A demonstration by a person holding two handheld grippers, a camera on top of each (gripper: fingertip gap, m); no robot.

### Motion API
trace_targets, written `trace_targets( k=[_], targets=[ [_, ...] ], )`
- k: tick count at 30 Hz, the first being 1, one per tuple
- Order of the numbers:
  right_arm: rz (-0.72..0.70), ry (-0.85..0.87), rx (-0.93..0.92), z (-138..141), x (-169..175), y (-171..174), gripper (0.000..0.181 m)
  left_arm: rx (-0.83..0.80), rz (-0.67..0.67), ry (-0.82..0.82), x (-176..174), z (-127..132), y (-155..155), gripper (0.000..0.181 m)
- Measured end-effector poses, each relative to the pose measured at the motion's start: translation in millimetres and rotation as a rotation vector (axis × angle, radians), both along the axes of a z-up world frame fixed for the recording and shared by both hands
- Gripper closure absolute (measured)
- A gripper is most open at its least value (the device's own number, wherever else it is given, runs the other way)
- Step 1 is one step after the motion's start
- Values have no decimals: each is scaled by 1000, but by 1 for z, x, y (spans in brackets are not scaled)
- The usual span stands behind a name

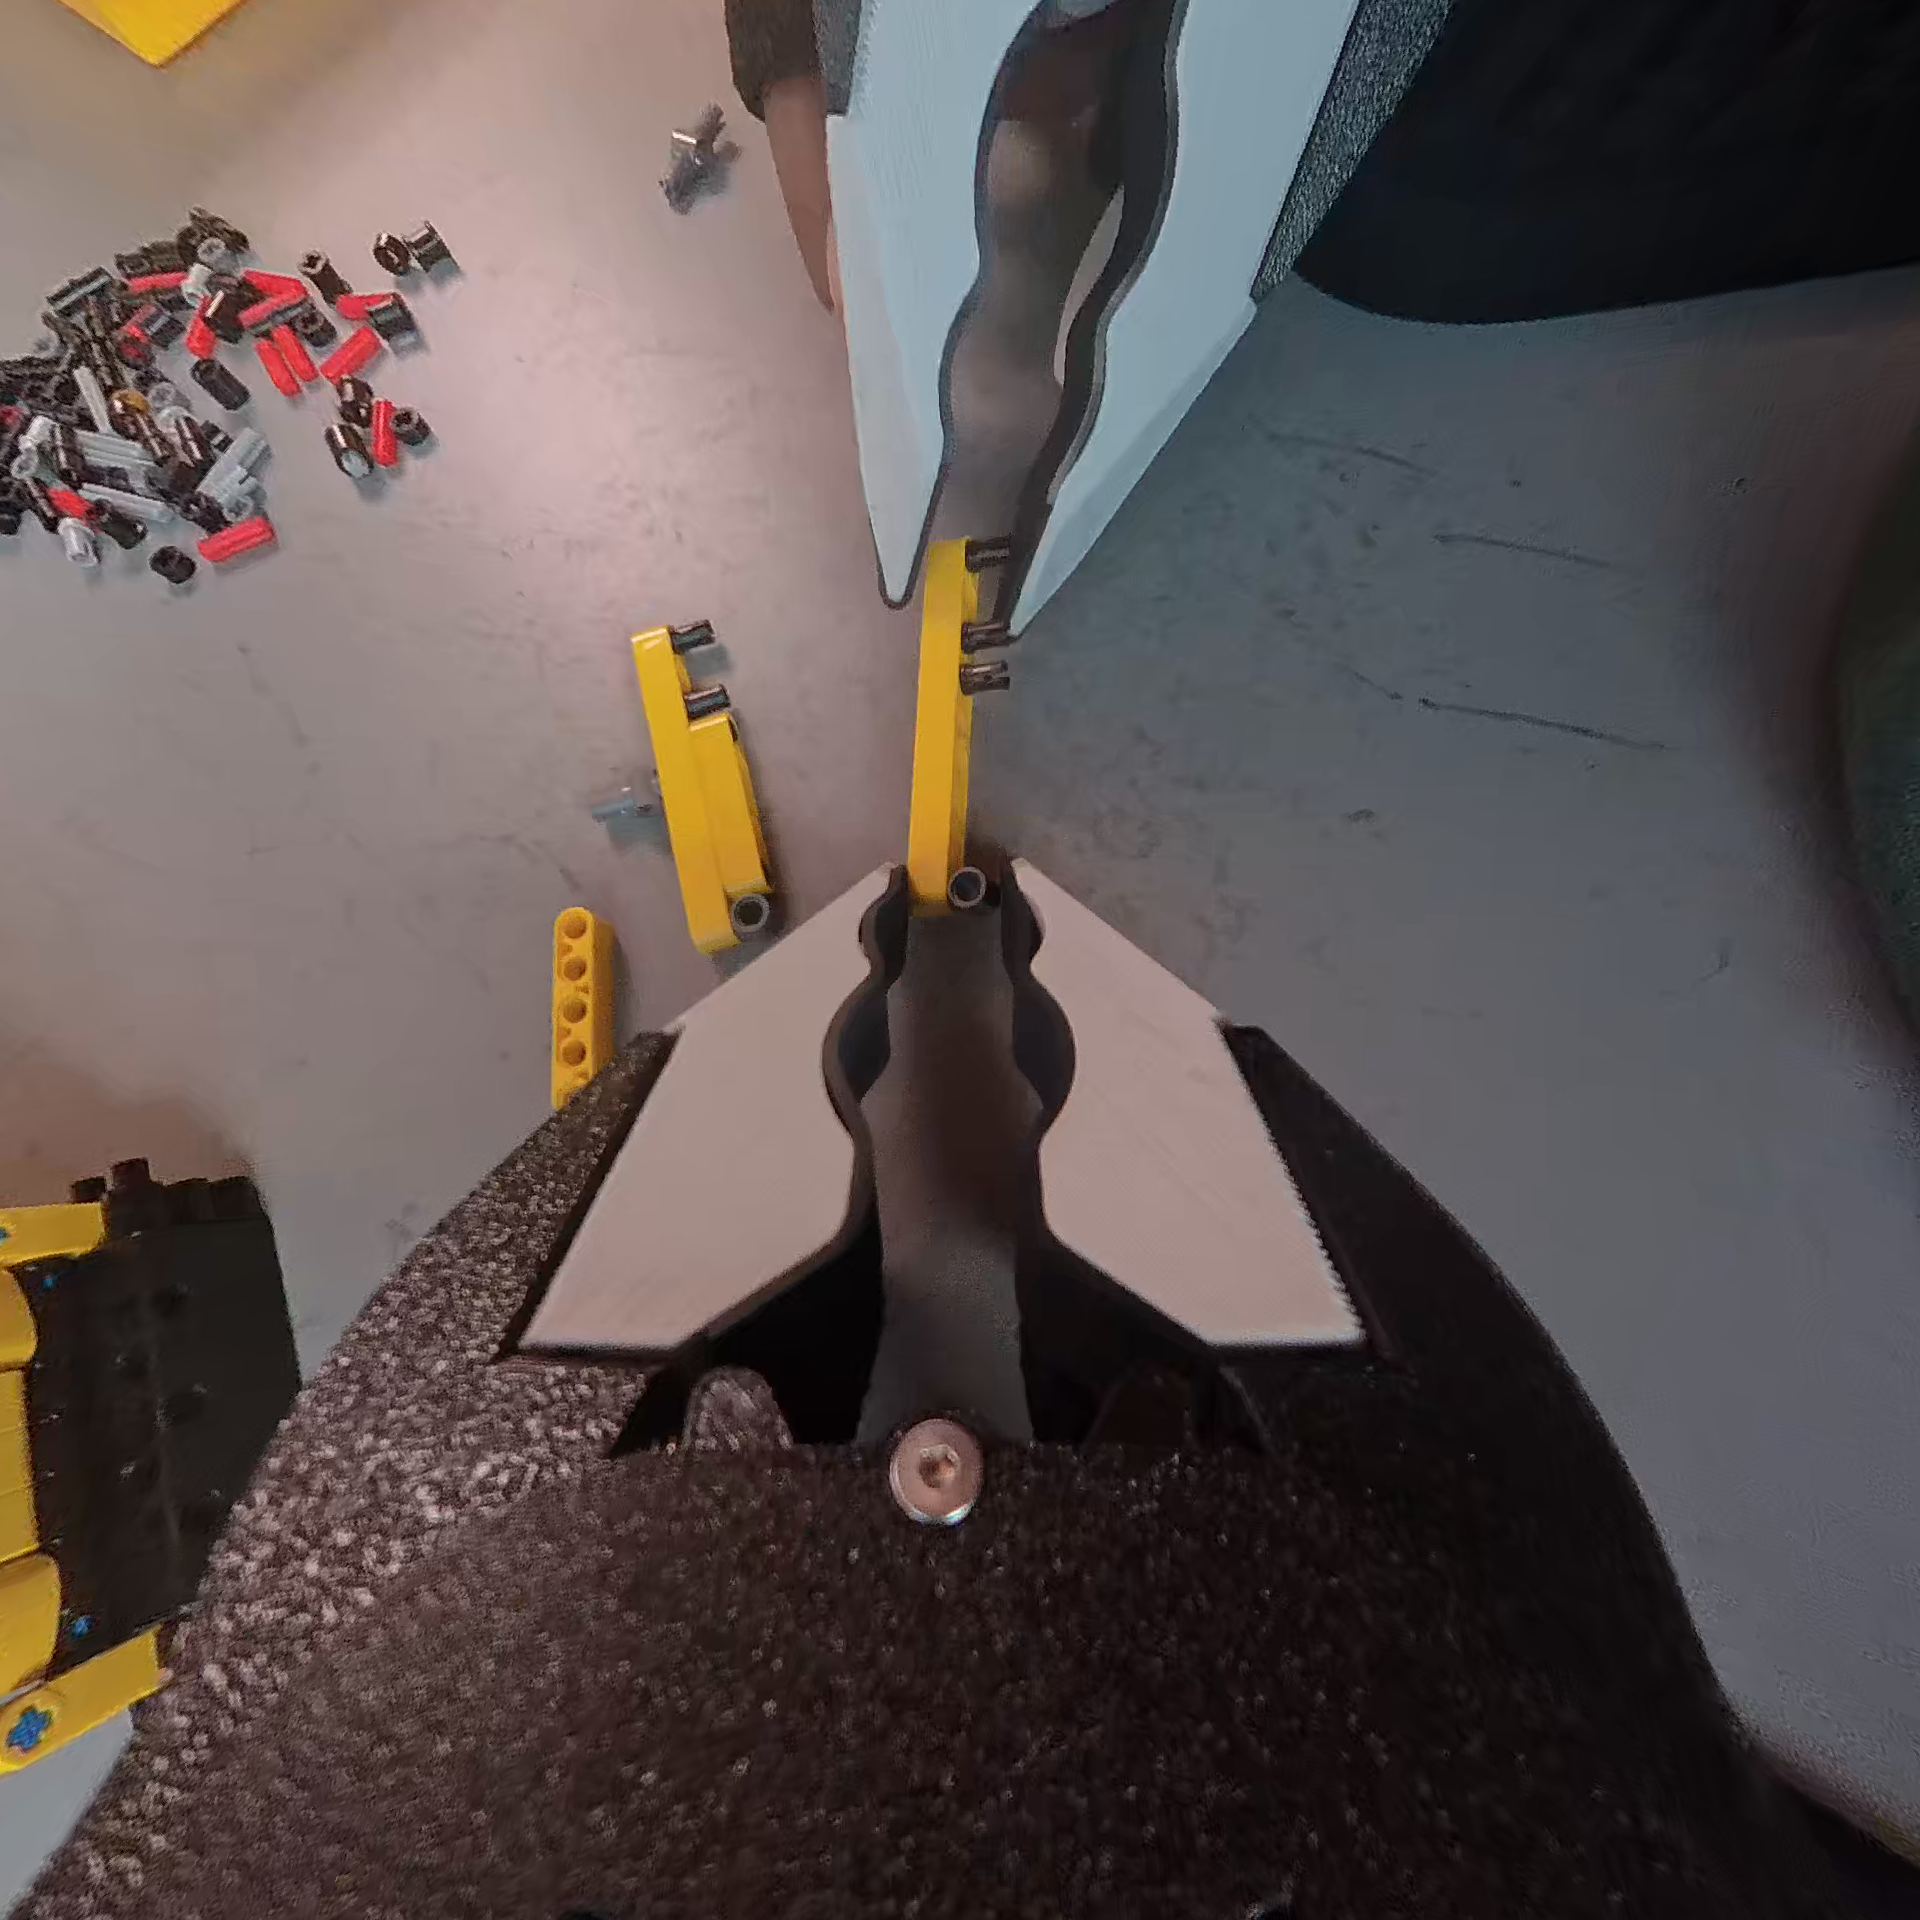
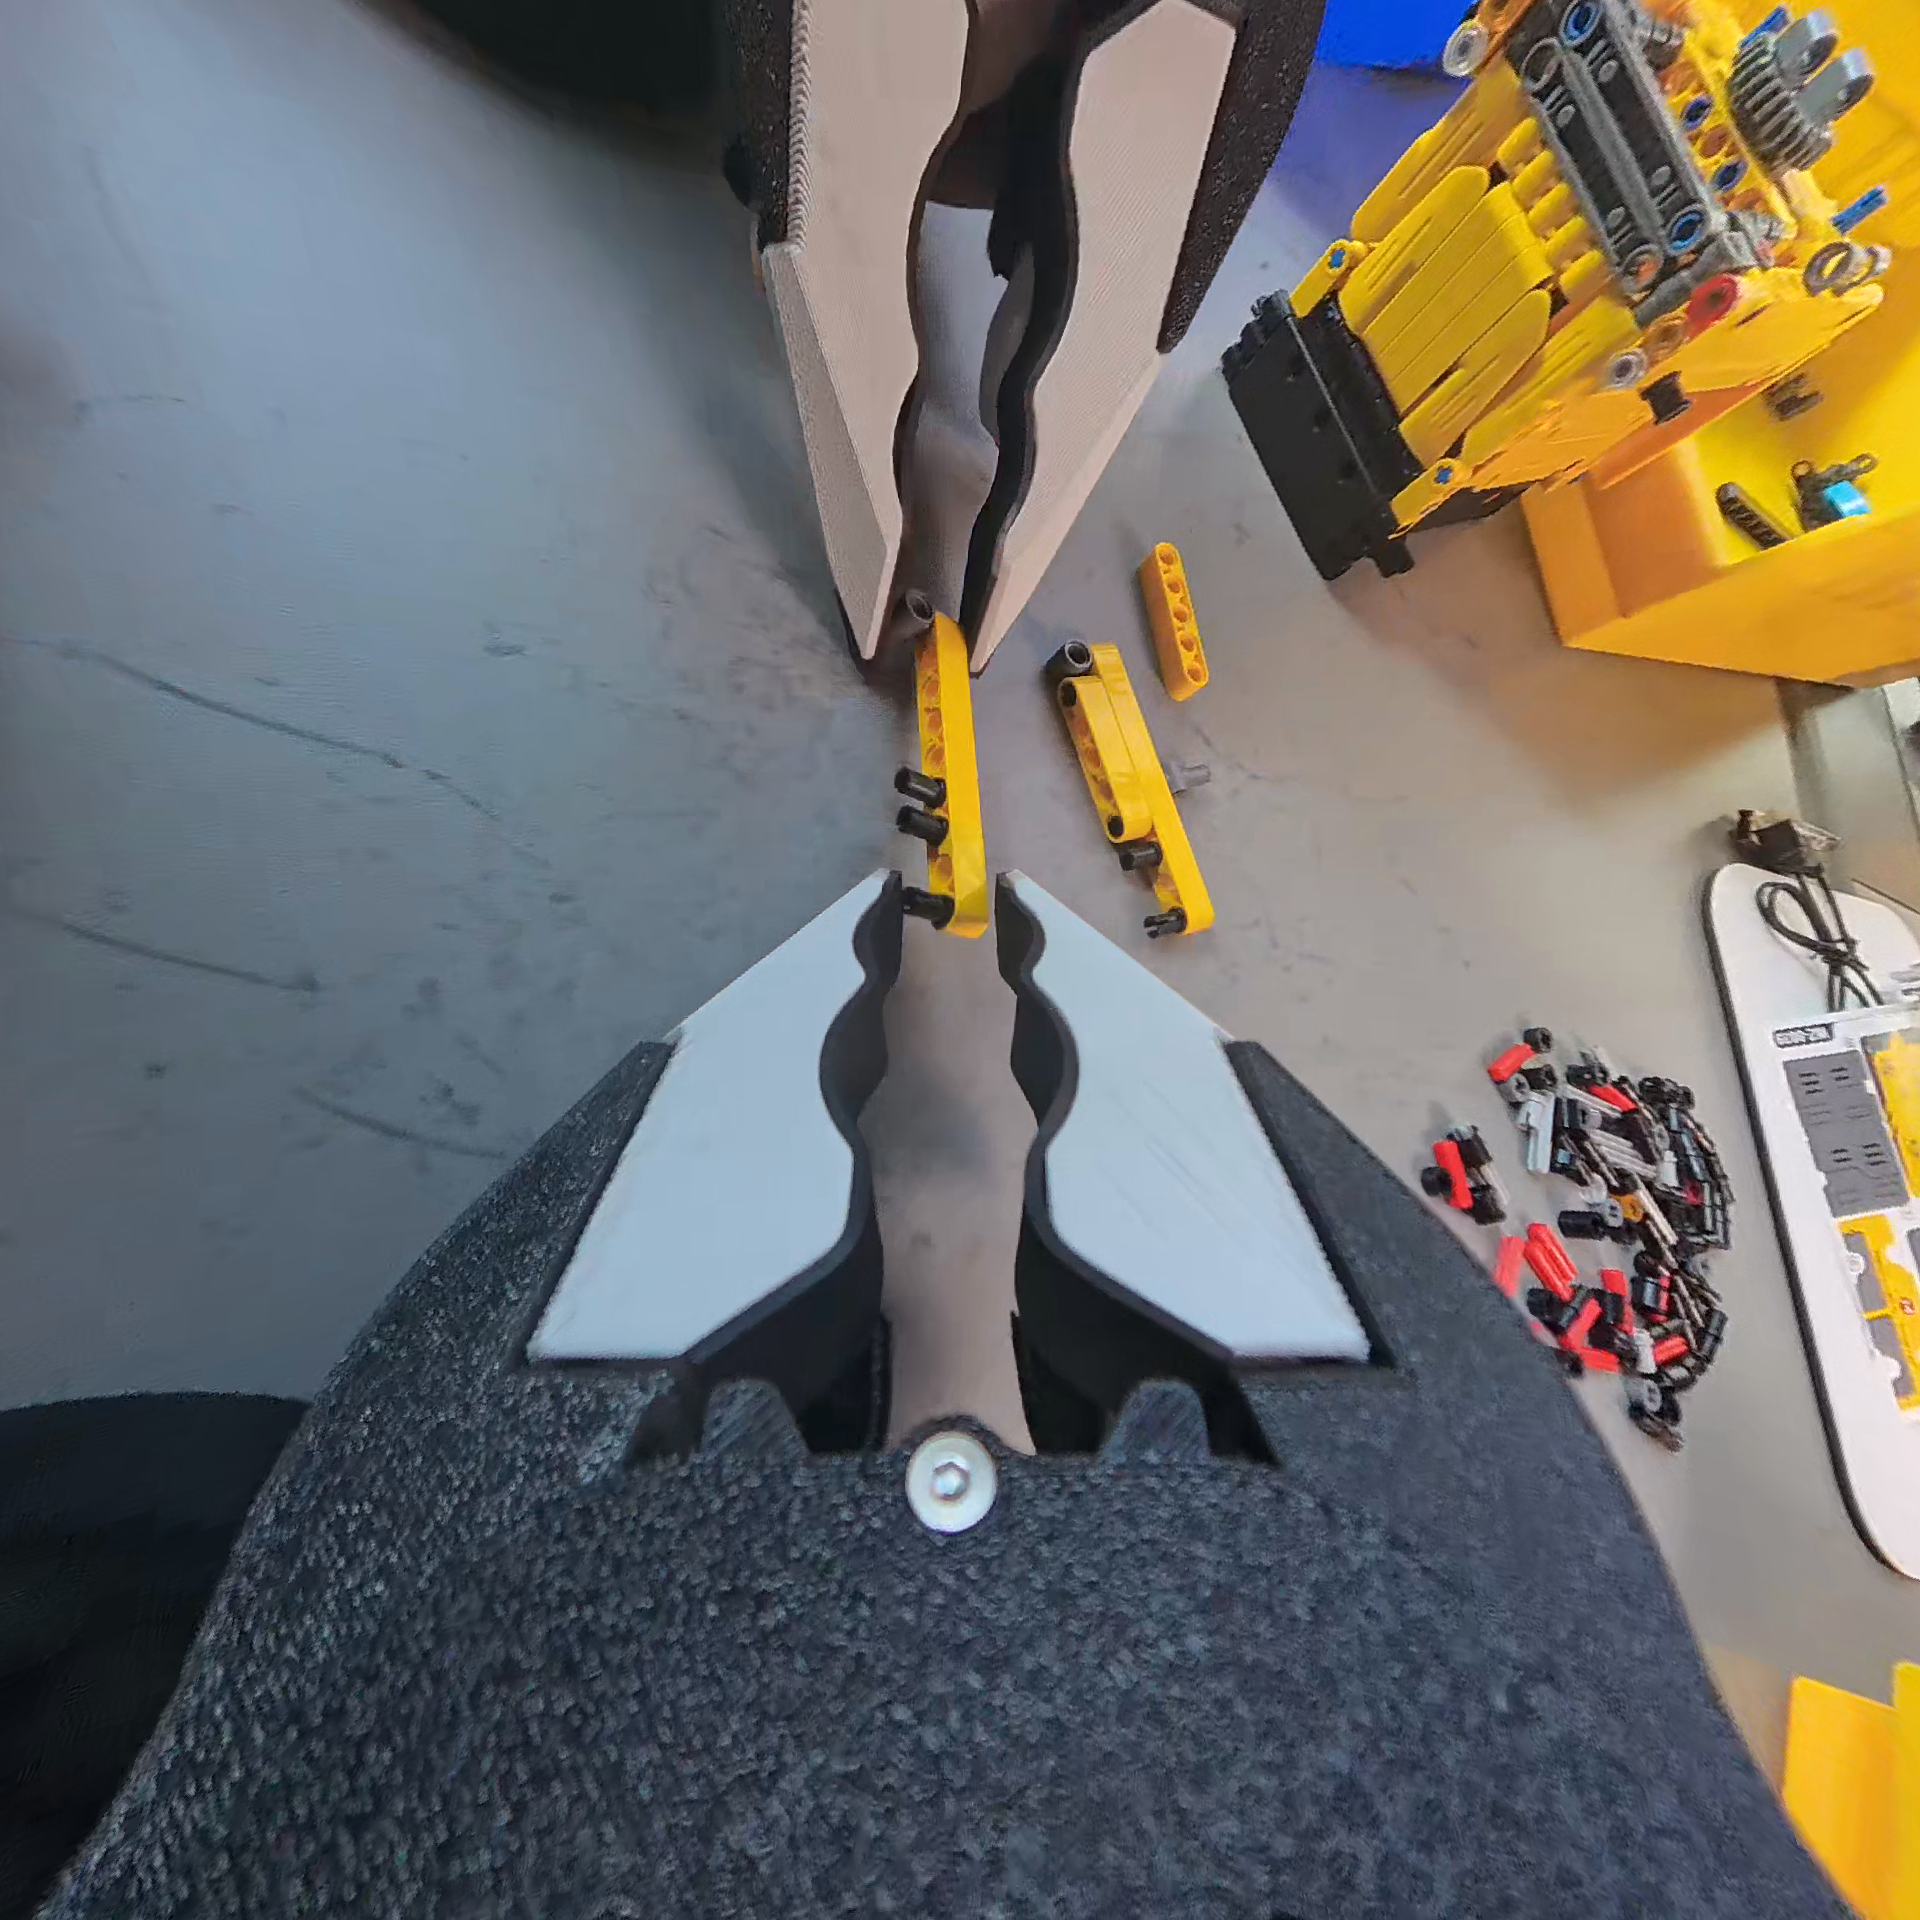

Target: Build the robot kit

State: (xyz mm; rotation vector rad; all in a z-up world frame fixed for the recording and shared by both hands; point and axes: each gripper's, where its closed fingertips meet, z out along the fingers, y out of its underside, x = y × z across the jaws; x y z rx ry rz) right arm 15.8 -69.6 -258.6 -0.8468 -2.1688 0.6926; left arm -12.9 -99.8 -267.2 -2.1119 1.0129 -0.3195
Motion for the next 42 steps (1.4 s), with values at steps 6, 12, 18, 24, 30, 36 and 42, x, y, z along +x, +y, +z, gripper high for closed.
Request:
trace_targets(
  k=[6, 12, 18, 24, 30, 36, 42],
  targets=[
    [6, -16, -157, 14, 8, 0, 163, -5, -11, -67, -3, 10, -5, 159],
    [-18, 4, -260, 28, 9, 5, 163, 59, 218, -131, -57, 29, 13, 164],
    [-54, -97, -261, 7, 3, -2, 161, 5, 319, -12, -76, 2, 23, 157],
    [-68, -121, -227, -1, -2, -5, 163, -6, 318, -16, -74, 0, 27, 159],
    [-48, -137, -213, -2, 1, -8, 174, -30, 285, -32, -67, -1, 24, 174],
    [2, -172, -215, -2, 17, -7, 175, -51, 284, -50, -68, 0, 19, 174],
    [2, -152, -236, 7, 16, -6, 163, 59, 185, -86, -51, 26, 12, 158]
  ],
)
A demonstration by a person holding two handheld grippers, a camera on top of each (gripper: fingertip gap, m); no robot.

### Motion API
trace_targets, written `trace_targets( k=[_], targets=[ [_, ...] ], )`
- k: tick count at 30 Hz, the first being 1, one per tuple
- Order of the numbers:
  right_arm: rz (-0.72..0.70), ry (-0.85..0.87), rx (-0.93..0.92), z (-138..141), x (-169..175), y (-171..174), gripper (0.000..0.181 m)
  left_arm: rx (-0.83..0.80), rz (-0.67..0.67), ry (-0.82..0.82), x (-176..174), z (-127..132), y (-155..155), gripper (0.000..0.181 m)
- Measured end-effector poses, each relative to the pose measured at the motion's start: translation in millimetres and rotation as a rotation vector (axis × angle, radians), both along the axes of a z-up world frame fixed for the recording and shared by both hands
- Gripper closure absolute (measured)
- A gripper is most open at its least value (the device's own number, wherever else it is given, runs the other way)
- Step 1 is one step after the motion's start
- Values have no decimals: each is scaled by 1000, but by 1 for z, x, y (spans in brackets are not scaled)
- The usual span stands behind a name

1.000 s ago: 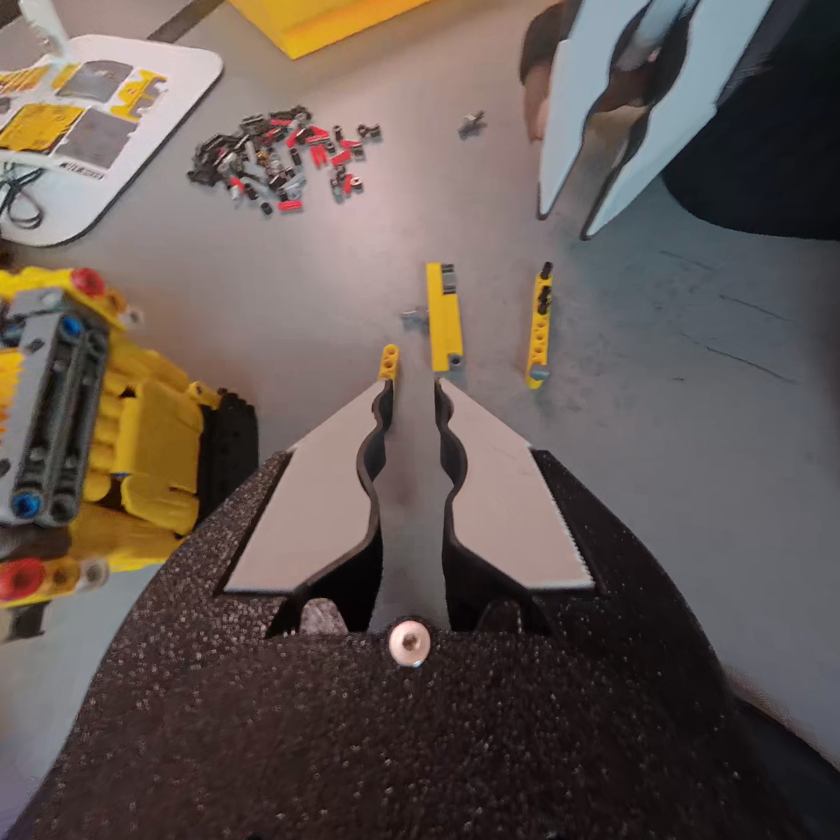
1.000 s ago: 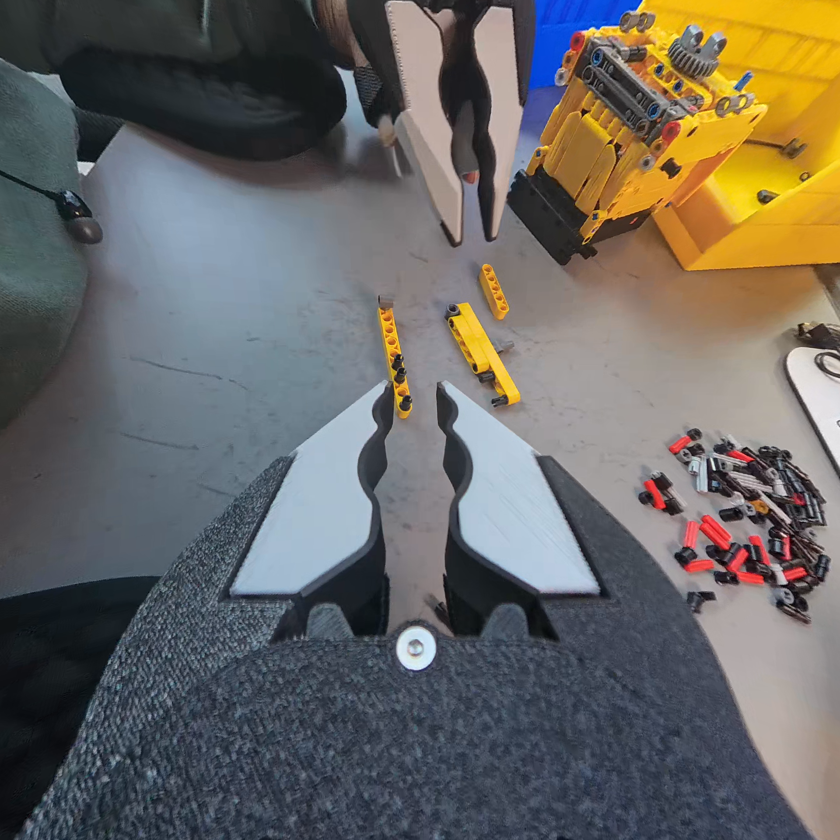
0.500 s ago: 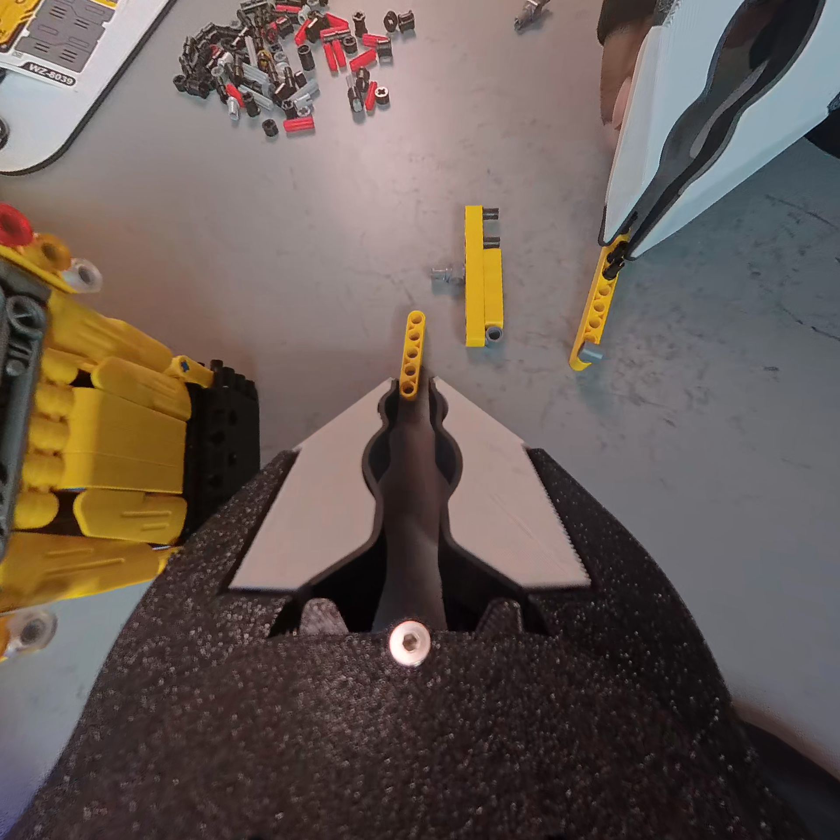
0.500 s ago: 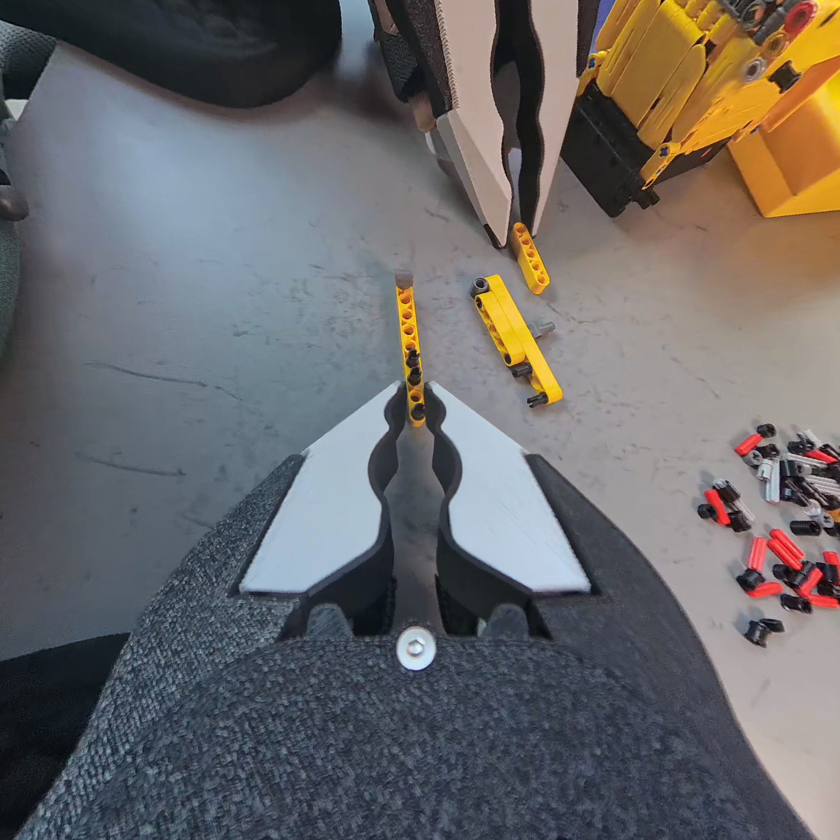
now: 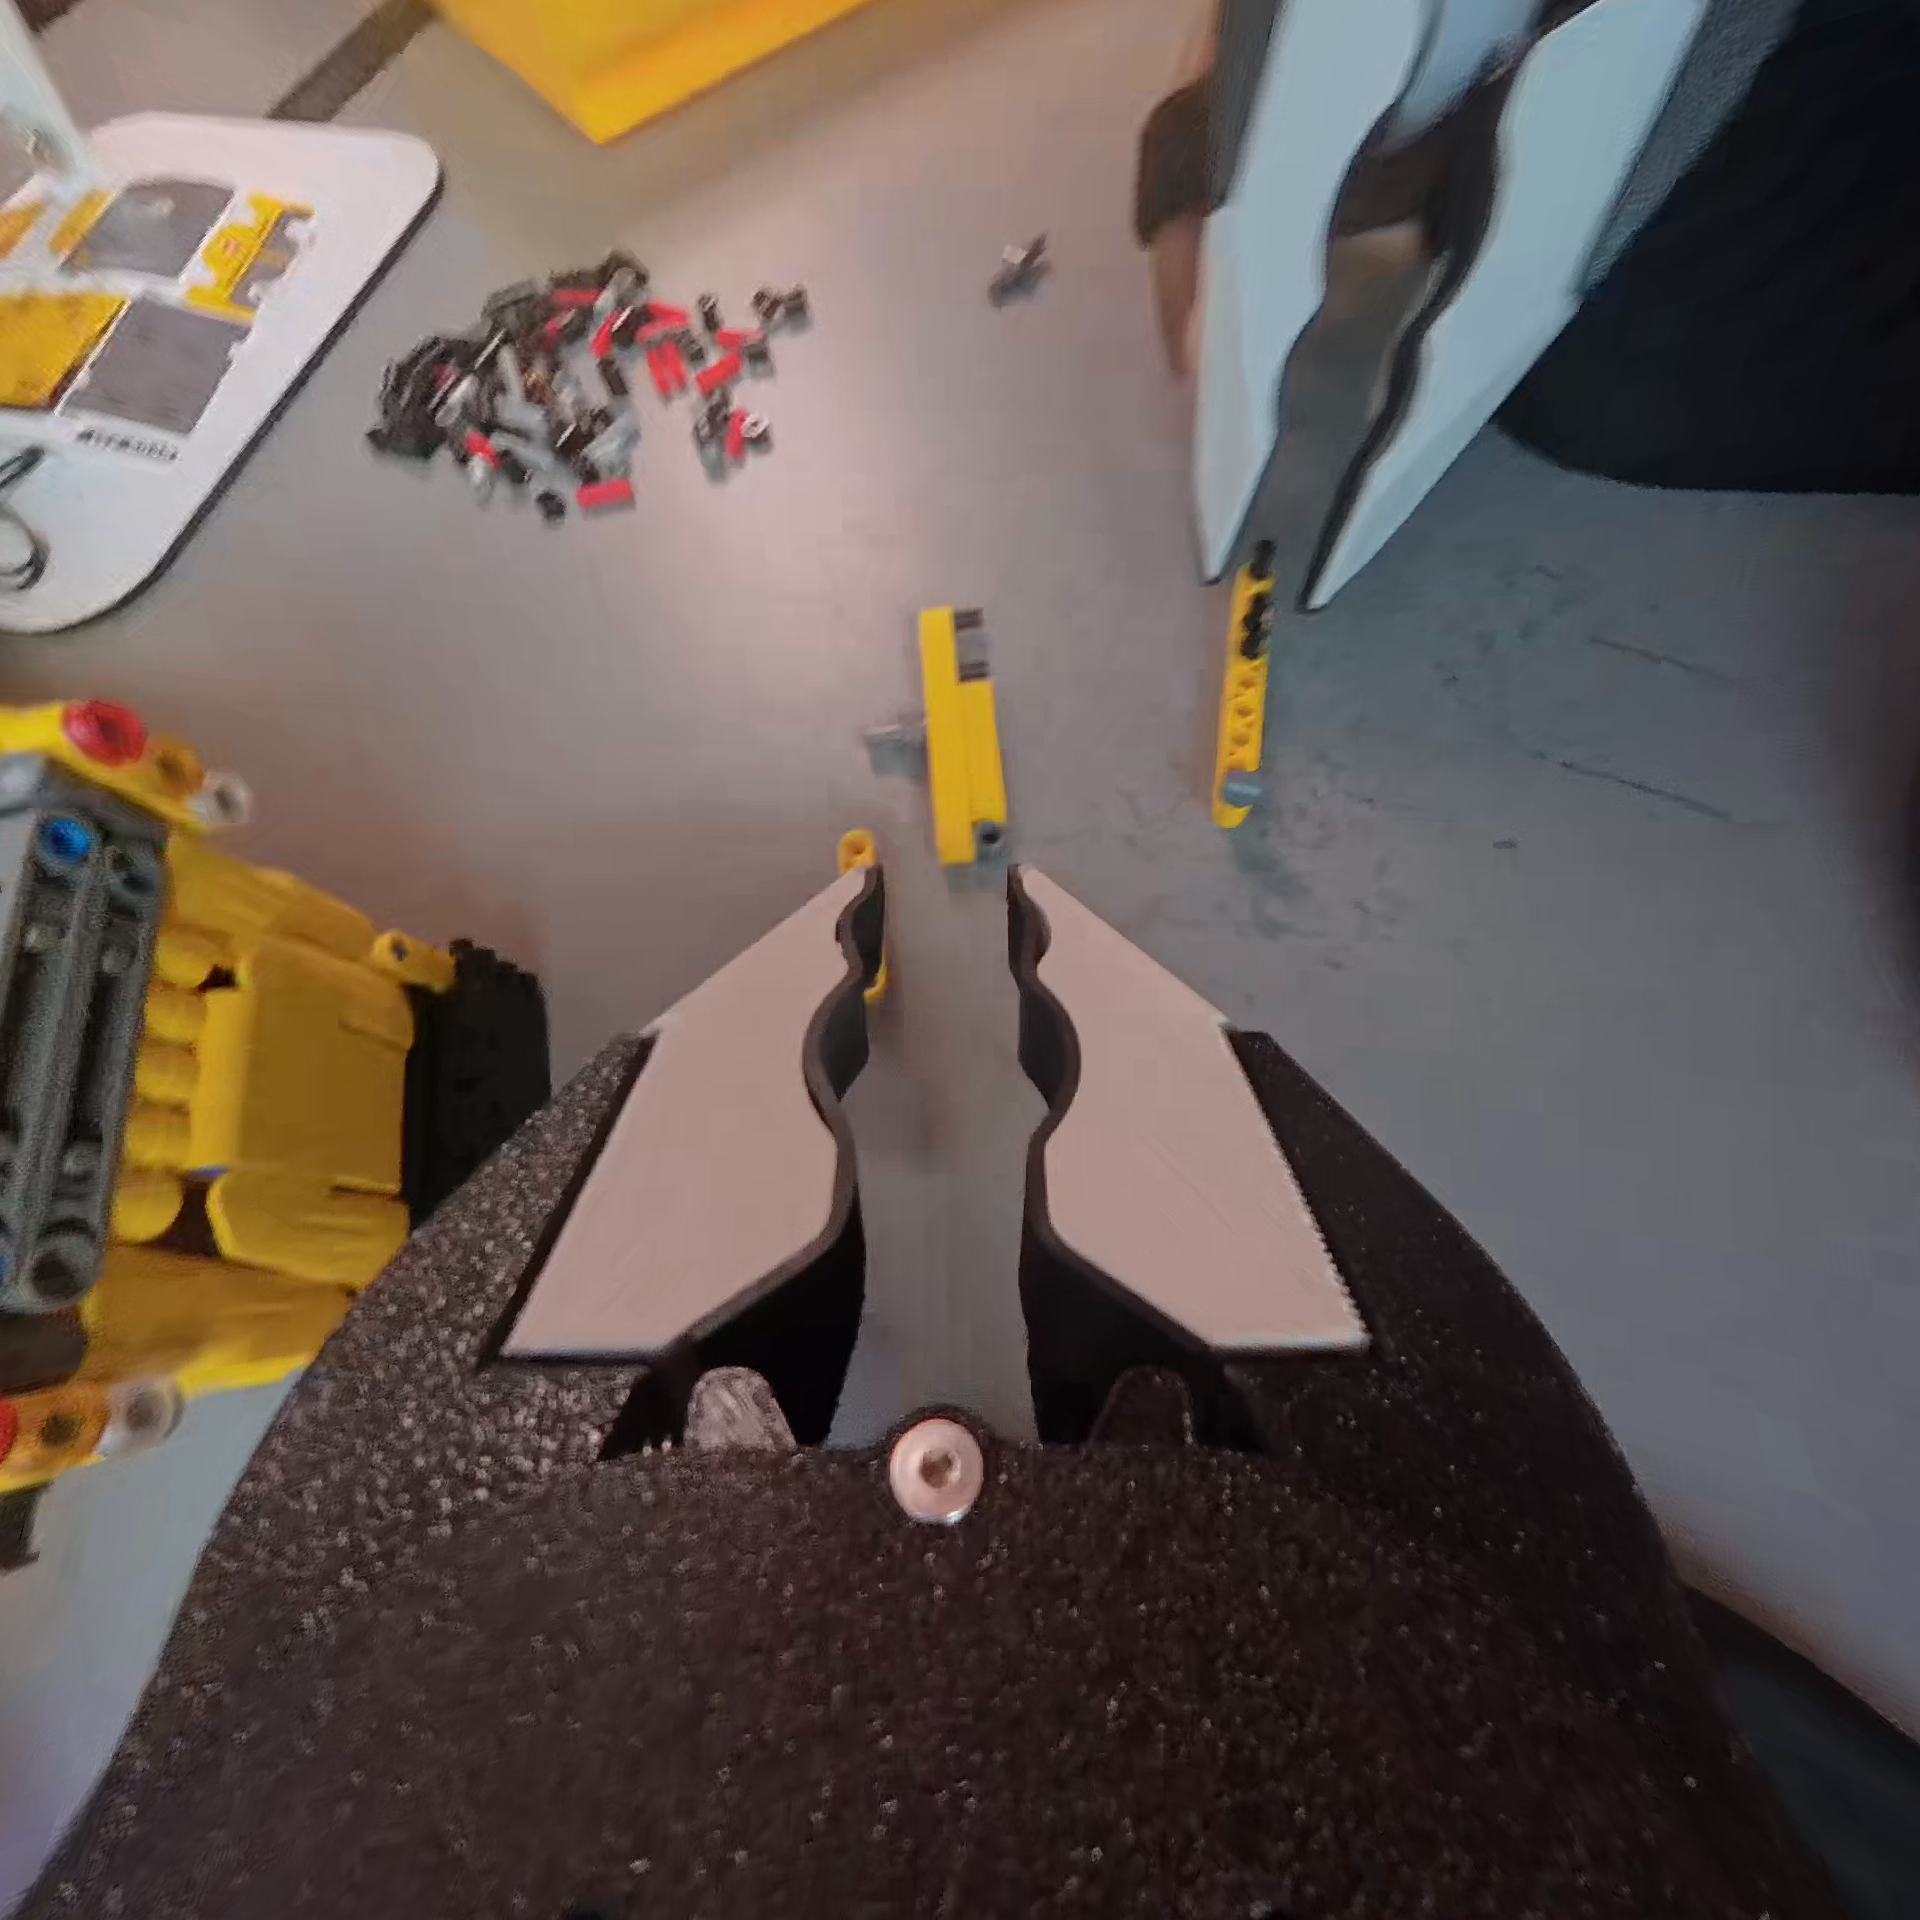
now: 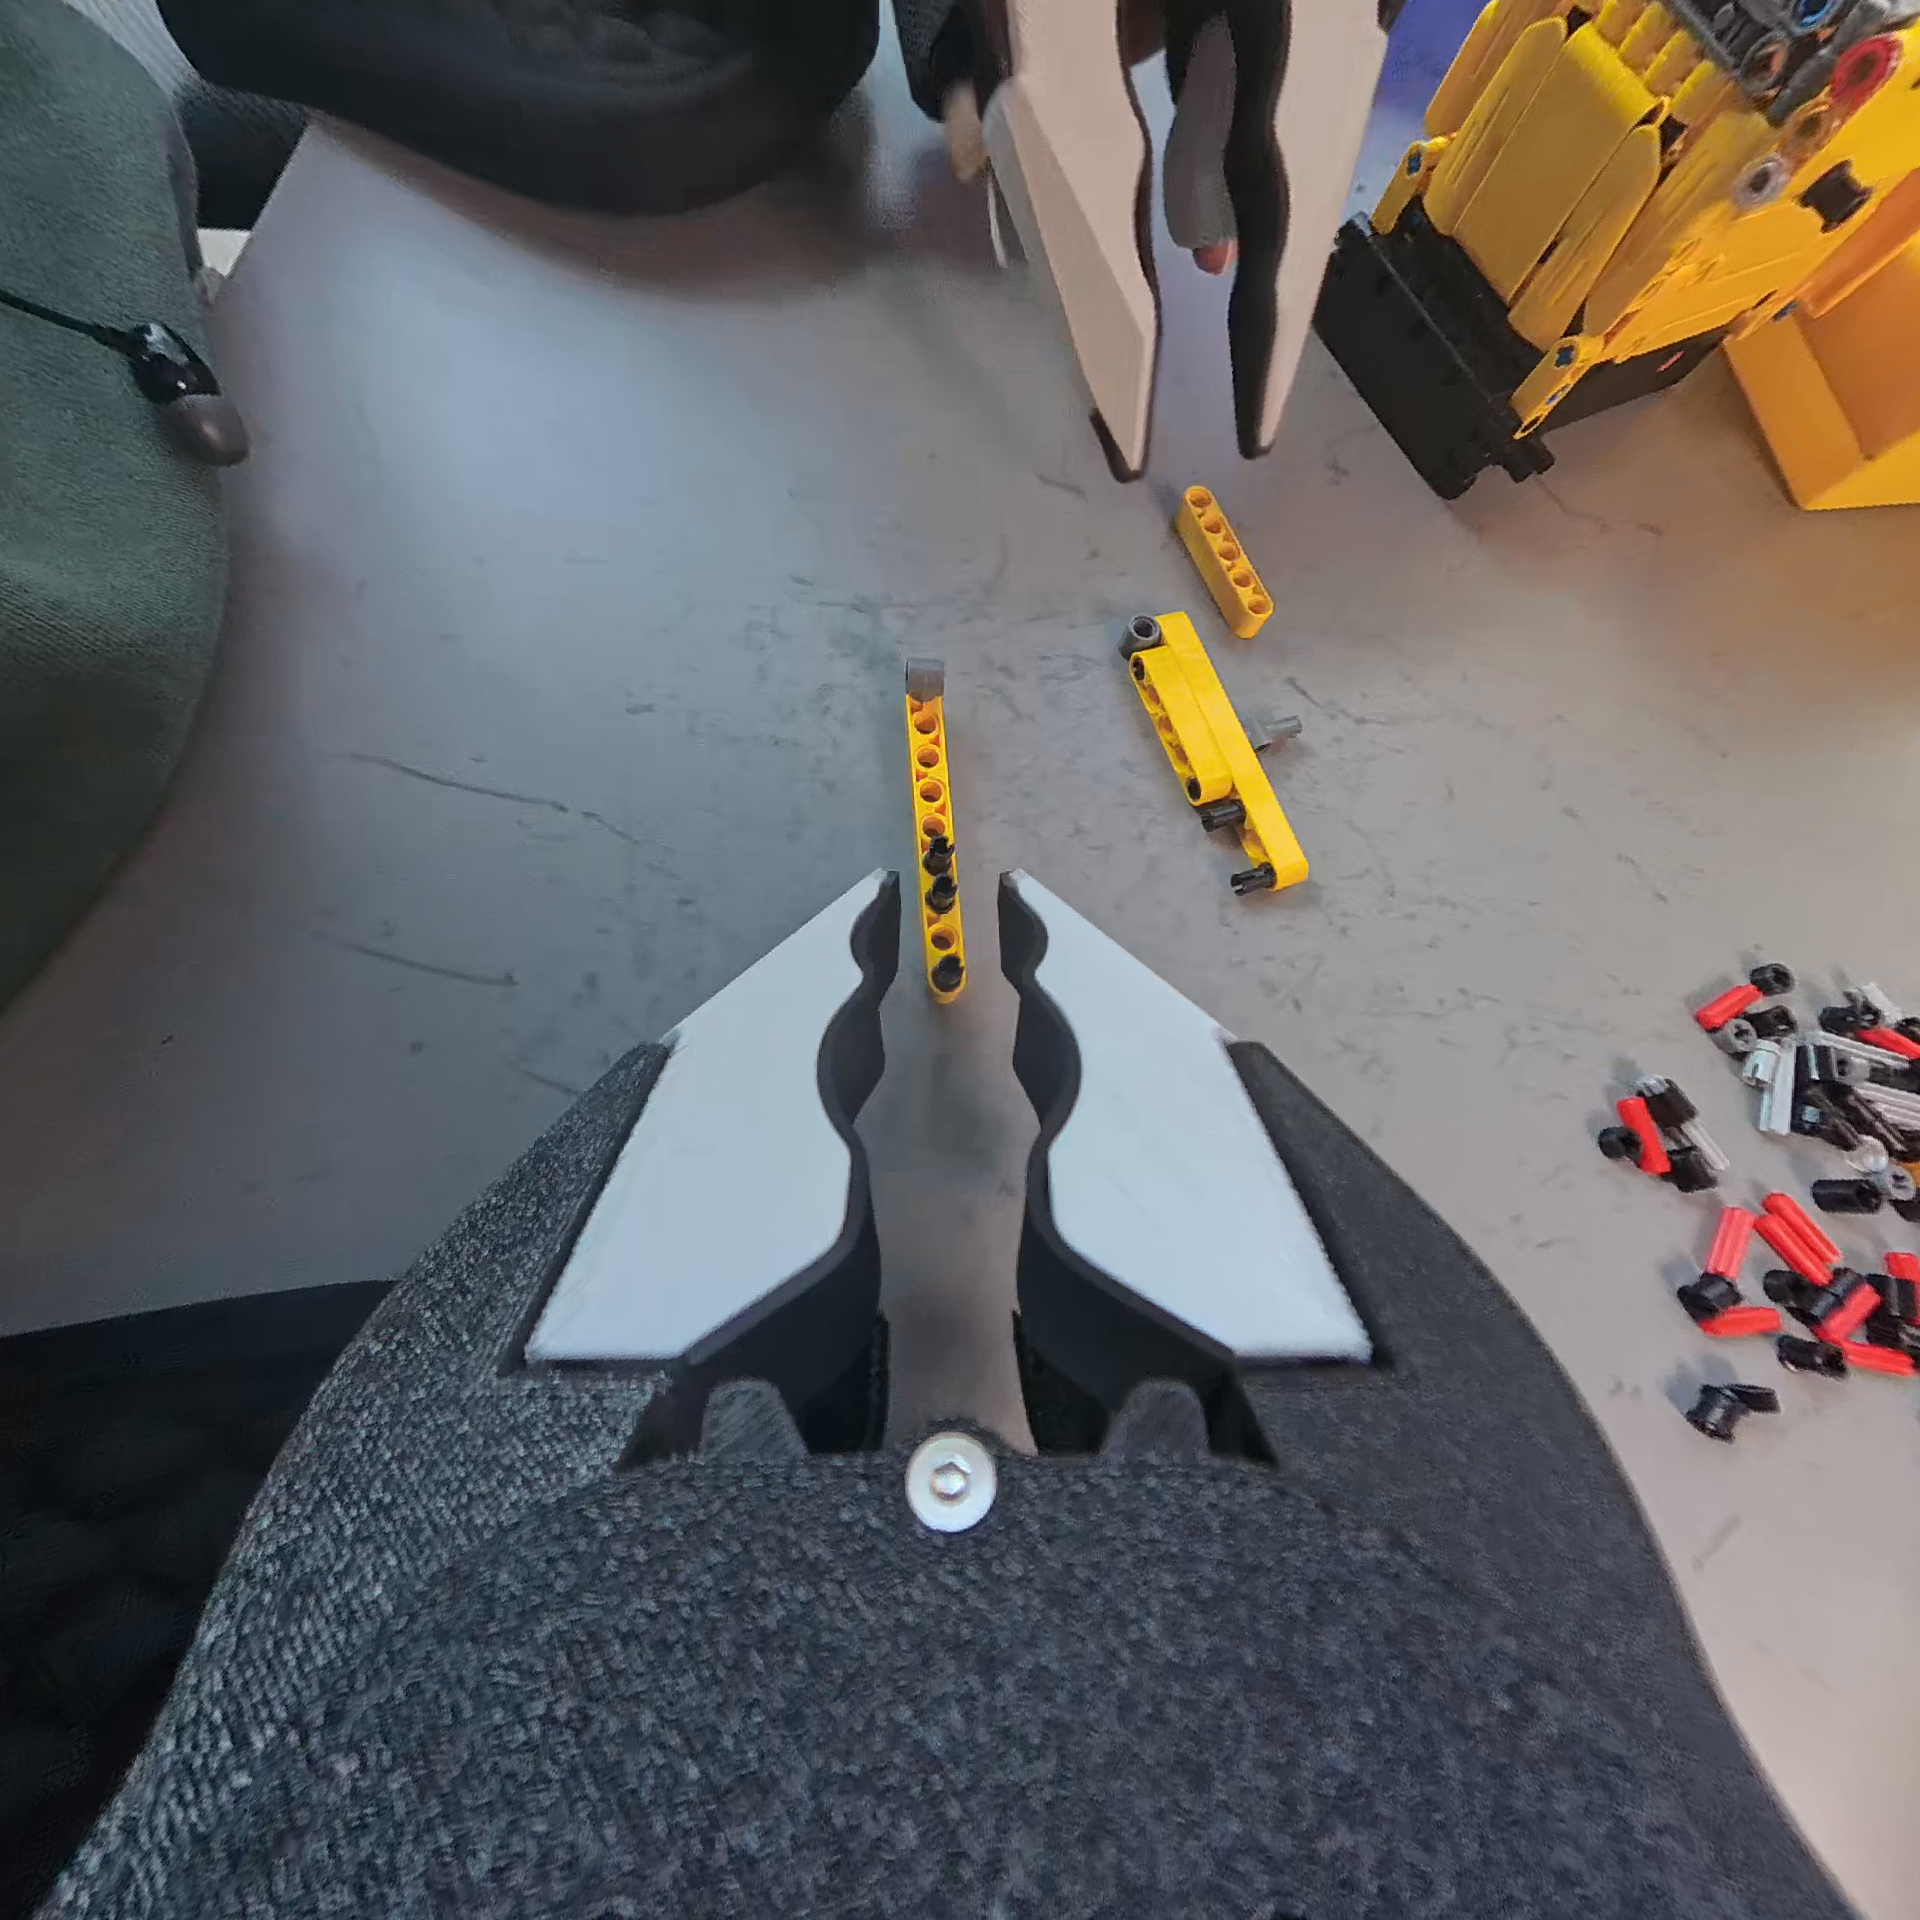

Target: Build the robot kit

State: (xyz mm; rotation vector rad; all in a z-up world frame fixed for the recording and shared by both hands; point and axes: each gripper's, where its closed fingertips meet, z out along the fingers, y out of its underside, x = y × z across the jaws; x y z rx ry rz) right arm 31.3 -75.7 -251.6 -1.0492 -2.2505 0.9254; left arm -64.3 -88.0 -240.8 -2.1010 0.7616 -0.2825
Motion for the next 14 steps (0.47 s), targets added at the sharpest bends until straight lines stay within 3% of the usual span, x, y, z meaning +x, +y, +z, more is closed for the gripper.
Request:
trace_targets(
  k=[2, 5, 9, 14],
  targets=[
    [2, -18, 20, -6, -1, -1, 162, 43, -128, -68, 27, 13, -11, 161],
    [5, -33, 22, -13, -4, -4, 164, 21, -241, -64, 57, 6, -19, 160],
    [0, -32, 38, -13, -6, -5, 170, -52, -273, 2, 71, -16, -18, 163],
    [-10, -31, 47, -13, -6, -5, 173, -63, -261, 18, 71, -20, -14, 174]
  ],
)
